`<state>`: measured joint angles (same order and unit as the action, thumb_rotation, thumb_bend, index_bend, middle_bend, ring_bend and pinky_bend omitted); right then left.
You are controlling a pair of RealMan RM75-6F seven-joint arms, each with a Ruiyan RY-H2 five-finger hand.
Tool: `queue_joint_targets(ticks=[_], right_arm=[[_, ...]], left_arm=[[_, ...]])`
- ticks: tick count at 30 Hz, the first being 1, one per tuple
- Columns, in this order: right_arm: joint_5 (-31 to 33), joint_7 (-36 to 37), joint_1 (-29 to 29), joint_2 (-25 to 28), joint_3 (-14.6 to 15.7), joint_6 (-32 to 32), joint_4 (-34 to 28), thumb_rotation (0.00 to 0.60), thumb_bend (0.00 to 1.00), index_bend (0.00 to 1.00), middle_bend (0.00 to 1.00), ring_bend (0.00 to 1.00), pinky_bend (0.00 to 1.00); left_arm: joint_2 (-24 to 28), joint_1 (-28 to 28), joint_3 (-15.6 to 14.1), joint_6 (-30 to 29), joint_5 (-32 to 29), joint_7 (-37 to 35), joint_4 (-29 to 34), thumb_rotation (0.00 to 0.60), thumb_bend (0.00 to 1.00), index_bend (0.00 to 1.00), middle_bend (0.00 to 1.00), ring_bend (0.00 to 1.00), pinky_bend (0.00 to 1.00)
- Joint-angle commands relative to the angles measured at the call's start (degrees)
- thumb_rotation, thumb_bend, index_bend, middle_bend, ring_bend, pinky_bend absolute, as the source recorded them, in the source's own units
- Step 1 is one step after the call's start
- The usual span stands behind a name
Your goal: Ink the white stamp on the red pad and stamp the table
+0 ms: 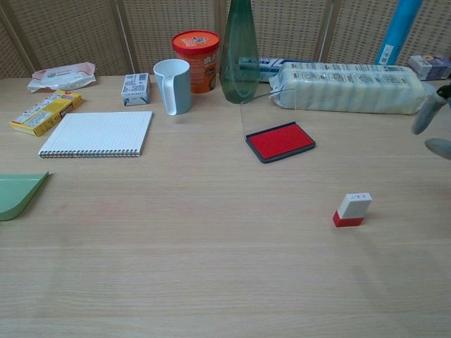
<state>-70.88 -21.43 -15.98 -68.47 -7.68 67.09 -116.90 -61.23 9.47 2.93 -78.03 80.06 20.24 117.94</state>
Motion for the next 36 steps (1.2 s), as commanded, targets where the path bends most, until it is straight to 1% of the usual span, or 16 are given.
queue_joint_targets(ticks=[1, 3, 8, 11, 16, 20, 24, 29, 36], right_arm=[[1.44, -3.15, -1.73, -0.88, 0.15, -0.92, 0.36, 0.575, 0.45, 0.32, 1.0, 1.0, 1.0], [2.38, -4.96, -2.38, -1.59, 0.09, -0.53, 0.39, 0.6, 0.45, 0.31, 1.0, 1.0, 1.0], [5.62, -7.37, -4.24, -2.58, 0.21, -1.52, -0.57, 0.6, 0.44, 0.32, 1.0, 1.0, 1.0], [7.43, -7.98, -5.25, -3.2, 0.31, -2.25, -0.89, 0.6, 0.43, 0.33, 1.0, 1.0, 1.0], [10.03, -8.76, -6.81, -4.61, 0.44, -3.23, -0.27, 0.6, 0.43, 0.35, 1.0, 1.0, 1.0], [12.84, -9.12, -8.99, -7.43, -0.16, -4.44, 2.62, 0.6, 0.43, 0.36, 1.0, 1.0, 1.0], [15.15, -10.61, -10.43, -8.92, -0.21, -4.3, 3.72, 0.6, 0.42, 0.36, 1.0, 1.0, 1.0], [18.7, -12.34, -11.92, -11.37, 0.09, -3.55, 5.55, 0.6, 0.42, 0.36, 1.0, 1.0, 1.0], [20.42, -13.58, -12.73, -14.3, 1.17, -1.85, 8.12, 0.6, 0.42, 0.37, 1.0, 1.0, 1.0]], left_arm=[[0.02, 0.0, -0.16, 0.0, -0.15, -0.2, -0.02, 0.353, 0.07, 0.37, 0.4, 0.31, 0.18], [0.14, -0.11, -0.19, -0.34, -0.19, -0.42, -0.07, 0.354, 0.07, 0.37, 0.4, 0.31, 0.18], [1.04, 0.02, 0.51, -0.94, -0.92, -1.18, -0.32, 0.355, 0.07, 0.37, 0.4, 0.31, 0.18], [1.67, 0.37, 1.03, -1.06, -1.16, -1.11, -0.08, 0.354, 0.07, 0.37, 0.4, 0.31, 0.18], [2.0, 0.67, 1.48, -1.22, -1.32, -1.73, 0.35, 0.35, 0.07, 0.37, 0.4, 0.31, 0.18], [1.91, 0.94, 1.15, -0.56, -1.66, -1.96, 0.23, 0.351, 0.07, 0.37, 0.4, 0.31, 0.18], [1.74, 0.83, 0.83, -0.61, -1.82, -2.2, -0.02, 0.35, 0.07, 0.37, 0.4, 0.31, 0.18], [1.39, 0.9, 0.57, -0.42, -2.09, -2.64, -0.69, 0.353, 0.07, 0.37, 0.4, 0.31, 0.18], [0.92, 1.08, 0.46, -0.28, -2.15, -3.37, -1.37, 0.357, 0.07, 0.37, 0.4, 0.31, 0.18]])
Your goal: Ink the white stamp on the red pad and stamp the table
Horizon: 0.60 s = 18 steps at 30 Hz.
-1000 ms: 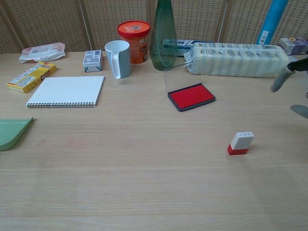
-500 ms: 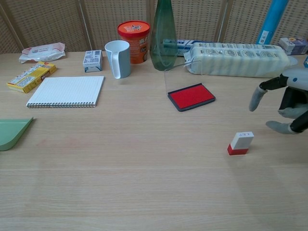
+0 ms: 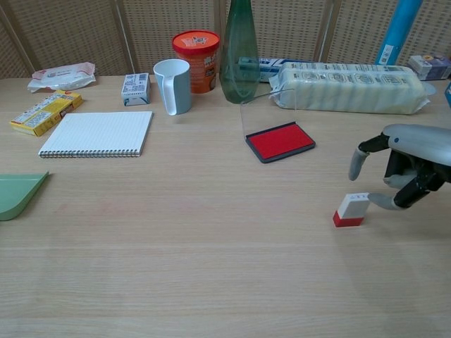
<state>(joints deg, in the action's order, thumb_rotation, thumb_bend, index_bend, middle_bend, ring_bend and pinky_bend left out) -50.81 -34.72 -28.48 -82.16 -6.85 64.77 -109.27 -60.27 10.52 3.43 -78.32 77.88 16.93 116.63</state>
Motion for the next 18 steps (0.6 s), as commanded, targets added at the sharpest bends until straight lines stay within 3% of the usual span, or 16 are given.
queue_joint_targets(ticks=[1, 18], right_arm=[[0.36, -0.34, -0.25, -1.03, 0.45, 0.93, 0.85, 0.6, 0.42, 0.37, 1.0, 1.0, 1.0], [2.22, -1.07, 0.08, -5.21, 1.95, 4.86, 3.82, 0.6, 0.42, 0.39, 1.0, 1.0, 1.0]], left_arm=[[-0.06, 0.03, -0.1, 0.03, 0.05, -0.12, -0.14, 0.354, 0.07, 0.37, 0.4, 0.31, 0.18], [-0.23, -0.5, -0.8, -0.45, 0.35, -2.06, -1.34, 0.348, 0.07, 0.37, 0.4, 0.31, 0.18]])
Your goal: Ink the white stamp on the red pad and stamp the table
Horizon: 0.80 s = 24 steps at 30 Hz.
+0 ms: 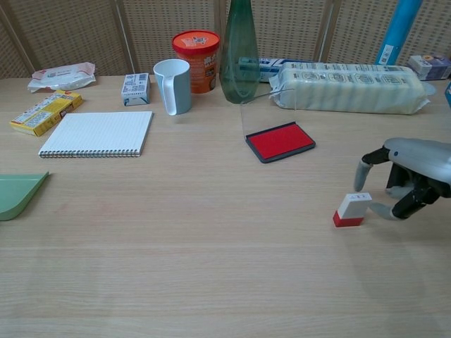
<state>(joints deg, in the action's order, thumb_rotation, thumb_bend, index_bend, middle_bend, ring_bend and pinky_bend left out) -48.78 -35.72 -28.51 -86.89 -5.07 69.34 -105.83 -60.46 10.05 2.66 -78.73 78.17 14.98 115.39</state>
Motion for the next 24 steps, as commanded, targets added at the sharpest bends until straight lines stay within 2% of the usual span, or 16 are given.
queue_joint_targets(ticks=[1, 14, 24], right_arm=[[0.25, -0.09, 0.13, -0.81, 0.24, 0.42, 0.64, 0.6, 0.42, 0.4, 1.0, 1.0, 1.0], [1.7, 0.44, -0.08, -4.93, -0.5, 0.82, 4.6, 0.6, 0.4, 0.43, 1.0, 1.0, 1.0], [2.68, 0.74, -0.64, -5.12, -1.57, 0.15, 5.55, 0.6, 0.4, 0.49, 1.0, 1.0, 1.0]], left_arm=[[-0.06, -0.06, -0.03, -0.09, 0.07, -0.24, -0.17, 0.348, 0.07, 0.37, 0.4, 0.31, 0.18], [0.07, -0.63, -0.22, -0.75, 0.12, -1.57, -1.07, 0.353, 0.07, 0.37, 0.4, 0.31, 0.18], [-0.08, -0.8, -0.29, -0.82, 0.09, -2.14, -1.6, 0.355, 0.07, 0.37, 0.4, 0.31, 0.18]])
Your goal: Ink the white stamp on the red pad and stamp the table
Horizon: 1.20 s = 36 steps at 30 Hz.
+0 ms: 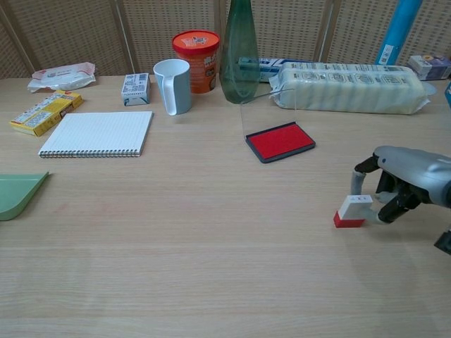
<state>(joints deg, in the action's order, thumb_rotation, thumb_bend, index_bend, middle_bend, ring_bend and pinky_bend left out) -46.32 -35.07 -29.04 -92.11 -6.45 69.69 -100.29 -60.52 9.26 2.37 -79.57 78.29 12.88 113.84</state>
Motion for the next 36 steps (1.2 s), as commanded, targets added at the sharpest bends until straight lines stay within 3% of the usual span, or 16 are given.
queue_joint_targets(ticks=[1, 11, 23, 30, 36], right_arm=[[0.36, 0.06, -0.19, 0.13, -0.25, -0.32, 0.08, 0.6, 0.4, 0.49, 1.0, 1.0, 1.0], [2.2, -0.13, -0.95, -0.12, -0.6, -1.54, 0.56, 0.6, 0.4, 0.53, 1.0, 1.0, 1.0], [1.29, 2.26, -1.55, 0.41, -2.29, -1.84, 0.67, 0.6, 0.4, 0.69, 1.0, 1.0, 1.0], [0.44, 4.73, -3.01, 3.48, -5.44, -3.62, -2.06, 0.6, 0.4, 0.71, 1.0, 1.0, 1.0], [2.76, 7.06, -6.92, 5.93, -10.17, -8.88, -1.71, 0.6, 0.4, 0.72, 1.0, 1.0, 1.0]], left_arm=[[-0.03, -0.01, 0.0, 0.01, -0.04, -0.07, -0.09, 0.354, 0.07, 0.37, 0.4, 0.31, 0.18], [-0.16, 0.04, -0.02, 0.3, -0.34, -0.06, -0.39, 0.35, 0.07, 0.37, 0.4, 0.31, 0.18], [-0.08, 0.1, 0.09, 0.28, -0.49, 0.27, -0.24, 0.351, 0.07, 0.37, 0.4, 0.31, 0.18], [0.08, 0.34, 0.15, 0.32, -0.14, 1.0, 0.46, 0.352, 0.07, 0.37, 0.4, 0.31, 0.18], [0.4, 0.4, 0.05, 0.24, 0.09, 1.97, 1.33, 0.355, 0.07, 0.37, 0.4, 0.31, 0.18]])
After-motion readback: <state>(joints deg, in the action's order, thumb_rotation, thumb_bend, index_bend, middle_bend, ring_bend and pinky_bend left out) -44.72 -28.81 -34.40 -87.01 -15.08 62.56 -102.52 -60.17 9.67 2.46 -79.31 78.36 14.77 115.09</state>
